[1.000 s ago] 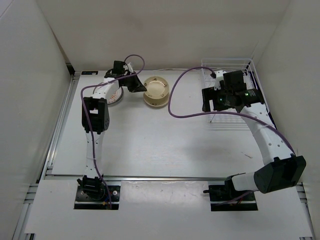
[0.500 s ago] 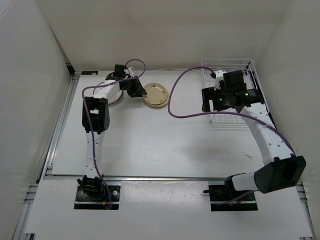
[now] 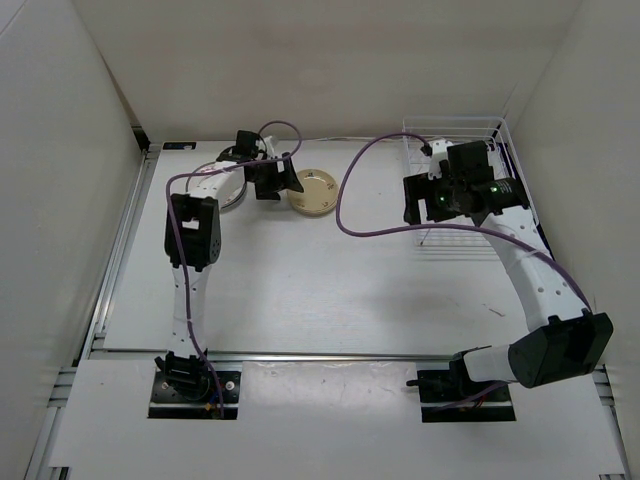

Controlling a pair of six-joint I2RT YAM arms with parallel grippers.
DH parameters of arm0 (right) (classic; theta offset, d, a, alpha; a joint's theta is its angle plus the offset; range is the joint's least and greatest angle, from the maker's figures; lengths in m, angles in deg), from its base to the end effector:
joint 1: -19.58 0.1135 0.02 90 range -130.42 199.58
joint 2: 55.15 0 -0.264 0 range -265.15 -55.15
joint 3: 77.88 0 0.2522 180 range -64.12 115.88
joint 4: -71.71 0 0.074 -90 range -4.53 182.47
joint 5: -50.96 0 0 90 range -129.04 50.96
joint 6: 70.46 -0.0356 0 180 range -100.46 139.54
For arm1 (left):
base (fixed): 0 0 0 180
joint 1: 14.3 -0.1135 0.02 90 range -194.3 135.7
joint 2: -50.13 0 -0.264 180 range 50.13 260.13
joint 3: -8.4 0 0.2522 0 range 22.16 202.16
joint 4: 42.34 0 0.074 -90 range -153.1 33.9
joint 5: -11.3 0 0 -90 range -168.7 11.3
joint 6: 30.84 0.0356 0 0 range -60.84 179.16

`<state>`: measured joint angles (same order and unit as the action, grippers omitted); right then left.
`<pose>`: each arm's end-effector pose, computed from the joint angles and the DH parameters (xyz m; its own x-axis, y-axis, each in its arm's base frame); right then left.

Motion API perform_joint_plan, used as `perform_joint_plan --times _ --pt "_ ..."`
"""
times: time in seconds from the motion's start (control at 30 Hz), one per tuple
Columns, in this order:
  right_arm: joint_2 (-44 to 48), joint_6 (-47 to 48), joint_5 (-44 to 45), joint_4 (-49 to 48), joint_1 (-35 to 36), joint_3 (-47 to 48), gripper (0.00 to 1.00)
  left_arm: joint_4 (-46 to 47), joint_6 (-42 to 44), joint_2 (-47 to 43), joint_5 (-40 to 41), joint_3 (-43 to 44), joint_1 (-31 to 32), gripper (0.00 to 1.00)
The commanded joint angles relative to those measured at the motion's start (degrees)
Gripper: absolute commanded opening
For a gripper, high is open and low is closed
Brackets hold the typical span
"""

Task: Unload the plates from the dish rack

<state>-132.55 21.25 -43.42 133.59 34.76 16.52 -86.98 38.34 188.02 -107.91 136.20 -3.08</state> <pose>0.2707 0.0763 0.3676 -0.6714 -0.2130 -0.7099 -0.3335 0.9422 0.0327 0.5114 -0.1192 0.1606 -0.9072 -0.1363 -0.3981 0.1325 0.8055 -0.5777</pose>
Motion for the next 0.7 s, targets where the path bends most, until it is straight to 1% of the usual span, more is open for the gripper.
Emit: perform_joint_plan --times 0.0,0.03,0.07,0.1,0.13,0.17,0.2,0.23,0.27,0.3,0.33,0.37,0.4,0.43,0.47,0.5,0.53,0.57,0.6,0.63,0.67 --pt "2.5 0.1 2.2 -2.4 0.2 -0.2 0.90 0.0 3.9 -10.9 3.8 -1.1 0.7 1.00" --pt "2.5 0.7 3.8 -3.1 0.2 -0.7 0.90 -0.7 4.7 -12.4 4.7 -2.1 0.7 1.00" --pt "2.5 0.7 7.3 -3.9 0.2 -0.7 0.90 -0.7 6.6 -15.9 7.3 -3.2 0.7 1.00" --pt "2.5 1.2 8.4 -3.9 -0.6 -0.7 0.91 -1.2 7.7 -18.0 9.2 -4.0 0.7 1.00" --pt "2.5 0.4 9.0 -4.7 -2.3 -0.7 0.95 -1.8 10.2 -20.2 13.4 -5.5 0.7 1.00" --pt "2.0 0.4 9.8 -4.7 -3.5 -0.7 0.97 -1.8 11.5 -24.9 15.8 -6.3 0.7 1.00" --pt "2.0 -0.1 9.8 -4.7 -4.7 0.1 1.00 -1.8 12.6 -27.2 18.2 -7.2 0.7 1.00" --pt "1.5 -0.1 9.2 -4.7 -5.9 0.1 1.00 -2.4 13.7 -29.7 20.7 -8.0 0.7 1.00" --pt "1.5 -0.9 9.2 -5.2 -8.6 1.1 1.00 -2.4 14.5 -32.0 26.4 -10.1 0.7 1.00" --pt "0.9 -1.4 9.2 -5.2 -9.9 2.0 1.00 -2.4 15.0 -36.6 29.2 -11.5 0.7 1.00" --pt "0.9 -2.0 9.2 -5.2 -11.0 2.0 1.00 -2.4 15.0 -39.0 31.2 -12.9 0.7 1.00" --pt "0.9 -2.0 10.4 -5.2 -12.7 2.6 1.00 -2.4 16.2 -41.3 35.0 -16.0 0.1 1.00" --pt "0.9 -2.0 11.4 -6.0 -13.2 2.6 1.00 -2.4 16.9 -45.8 36.6 -17.8 0.1 1.00" --pt "2.6 0.1 12.1 -6.0 -13.2 2.6 1.00 -2.4 17.4 -48.1 37.6 -19.6 -0.6 1.00" --pt "3.5 1.3 13.1 -6.8 -13.2 1.7 1.00 -2.4 17.4 -50.3 38.1 -23.4 -1.4 1.00" --pt "6.6 2.2 13.8 -9.1 -14.1 -1.2 1.00 -2.4 17.4 -54.7 37.2 -25.3 -2.6 1.00" --pt "8.5 4.8 13.8 -10.1 -14.8 -3.3 1.00 -2.4 17.4 -56.8 36.6 -27.4 -5.8 1.00" --pt "10.4 4.9 13.8 -11.5 -14.8 -6.1 1.00 -2.4 15.2 -58.9 36.1 -32.0 -7.9 1.00" --pt "13.1 3.8 15.5 -12.3 -15.4 -10.0 1.00 -2.4 14.5 -61.0 34.3 -34.6 -10.1 1.00" --pt "14.5 2.9 15.5 -11.0 -16.7 -11.4 1.00 -2.4 13.9 -65.1 33.4 -37.4 -12.1 1.00" --pt "16.3 2.9 11.8 -10.2 -17.5 -12.9 1.00 -2.4 13.9 -67.0 32.9 -40.1 -15.6 1.00"
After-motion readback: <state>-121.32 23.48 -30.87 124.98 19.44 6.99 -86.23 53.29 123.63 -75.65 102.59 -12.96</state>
